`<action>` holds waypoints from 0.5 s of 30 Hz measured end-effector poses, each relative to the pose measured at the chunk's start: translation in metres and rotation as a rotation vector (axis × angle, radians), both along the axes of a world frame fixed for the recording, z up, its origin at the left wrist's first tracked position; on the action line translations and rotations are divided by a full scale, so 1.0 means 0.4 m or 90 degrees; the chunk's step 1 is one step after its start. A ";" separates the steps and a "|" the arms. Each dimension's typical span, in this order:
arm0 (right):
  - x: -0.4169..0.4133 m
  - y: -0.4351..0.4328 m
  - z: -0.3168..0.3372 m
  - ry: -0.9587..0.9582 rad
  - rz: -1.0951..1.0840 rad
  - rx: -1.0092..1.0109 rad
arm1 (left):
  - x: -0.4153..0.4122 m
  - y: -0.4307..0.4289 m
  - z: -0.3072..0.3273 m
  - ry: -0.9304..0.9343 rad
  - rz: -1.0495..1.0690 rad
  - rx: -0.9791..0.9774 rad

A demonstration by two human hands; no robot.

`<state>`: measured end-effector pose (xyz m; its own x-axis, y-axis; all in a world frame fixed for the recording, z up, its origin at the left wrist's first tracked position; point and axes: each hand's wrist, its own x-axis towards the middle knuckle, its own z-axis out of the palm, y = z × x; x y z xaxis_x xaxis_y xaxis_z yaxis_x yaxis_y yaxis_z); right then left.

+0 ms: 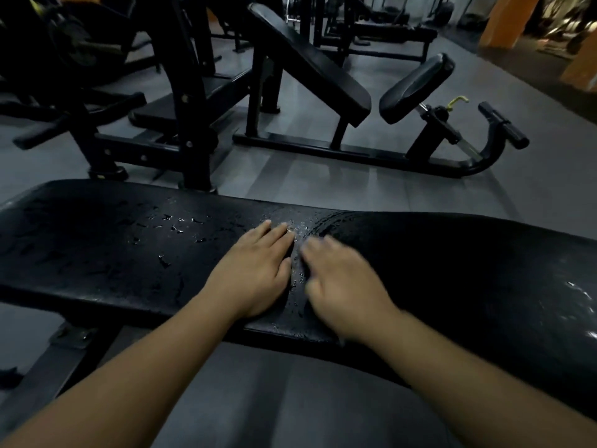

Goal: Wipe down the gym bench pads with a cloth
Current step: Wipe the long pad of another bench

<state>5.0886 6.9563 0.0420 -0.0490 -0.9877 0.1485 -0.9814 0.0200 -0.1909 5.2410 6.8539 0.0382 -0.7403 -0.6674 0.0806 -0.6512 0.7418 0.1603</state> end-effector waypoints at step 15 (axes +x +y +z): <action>-0.045 -0.055 0.006 -0.021 0.045 0.005 | 0.110 -0.052 0.002 -0.080 0.109 0.013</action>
<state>5.0707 6.9342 0.0443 0.0162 -0.9901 0.1395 -0.9737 -0.0474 -0.2228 5.2848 6.8331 0.0390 -0.6199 -0.7844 -0.0207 -0.7830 0.6165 0.0834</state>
